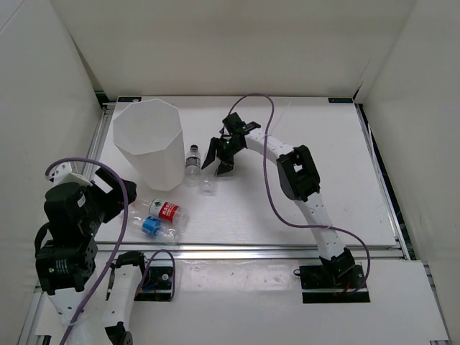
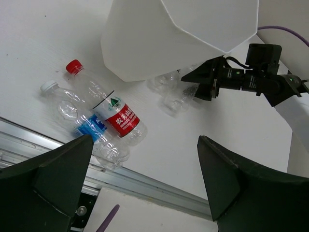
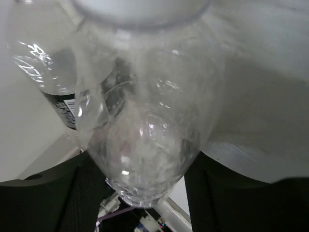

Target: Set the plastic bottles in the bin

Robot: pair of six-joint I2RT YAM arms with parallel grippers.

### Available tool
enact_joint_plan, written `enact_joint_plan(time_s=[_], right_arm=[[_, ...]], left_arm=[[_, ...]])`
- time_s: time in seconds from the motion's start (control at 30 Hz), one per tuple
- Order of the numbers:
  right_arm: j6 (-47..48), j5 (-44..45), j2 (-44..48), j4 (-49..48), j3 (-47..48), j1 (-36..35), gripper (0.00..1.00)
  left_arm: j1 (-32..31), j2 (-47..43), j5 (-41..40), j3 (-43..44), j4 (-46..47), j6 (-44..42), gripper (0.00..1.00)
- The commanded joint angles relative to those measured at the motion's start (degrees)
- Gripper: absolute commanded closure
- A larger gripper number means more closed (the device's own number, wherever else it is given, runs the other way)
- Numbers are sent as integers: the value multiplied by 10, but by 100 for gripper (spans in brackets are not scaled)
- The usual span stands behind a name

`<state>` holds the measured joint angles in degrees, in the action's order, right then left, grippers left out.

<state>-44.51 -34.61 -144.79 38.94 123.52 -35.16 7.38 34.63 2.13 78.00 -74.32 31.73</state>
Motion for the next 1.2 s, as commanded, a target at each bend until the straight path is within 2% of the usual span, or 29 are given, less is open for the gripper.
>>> enact_joint_plan(time_s=[0.0,0.1,0.17,0.2,0.27,0.37,0.5,0.53,0.6,0.7,0.83,0.93,1.03,1.07,1.1,1.17], right_arm=[[-12,17,13,-16,-32,6,42],[13,54,89,-16,-123,13,62],[29,92,157,-8,-182,25,67],[44,103,179,-1,-193,32,72],[56,109,244,21,-200,37,76],[64,114,317,32,-165,37,78],[74,103,312,38,38,-6,78],[74,103,285,38,143,-16,77],[79,114,263,-8,207,-46,70],[79,149,263,-127,182,-83,66],[118,203,216,-191,241,-120,62],[146,237,209,-244,218,-142,58],[180,264,195,-271,241,-149,54],[188,264,195,-272,236,-149,49],[206,270,195,-277,236,-149,32],[224,271,203,-277,236,-149,8]], left_arm=[[-10,10,-15,21,-13,-19,0],[-10,10,-29,26,-13,-19,0],[-10,4,-35,26,-5,-19,0],[-10,4,-42,20,5,-19,0],[-10,-1,-49,14,12,-5,0],[-10,-1,-44,2,24,-5,0],[-16,-1,-50,-20,24,13,0],[-16,-1,-50,-26,24,13,0],[-28,4,-50,-26,24,20,0],[-40,4,-45,-37,30,27,0],[-47,11,-18,-22,10,21,0],[-47,23,-13,-3,-16,8,0],[-47,34,-13,15,-27,0,0],[-47,34,-18,15,-33,0,0],[-47,34,-18,15,-33,-5,0],[-47,34,-25,15,-33,-5,0]])
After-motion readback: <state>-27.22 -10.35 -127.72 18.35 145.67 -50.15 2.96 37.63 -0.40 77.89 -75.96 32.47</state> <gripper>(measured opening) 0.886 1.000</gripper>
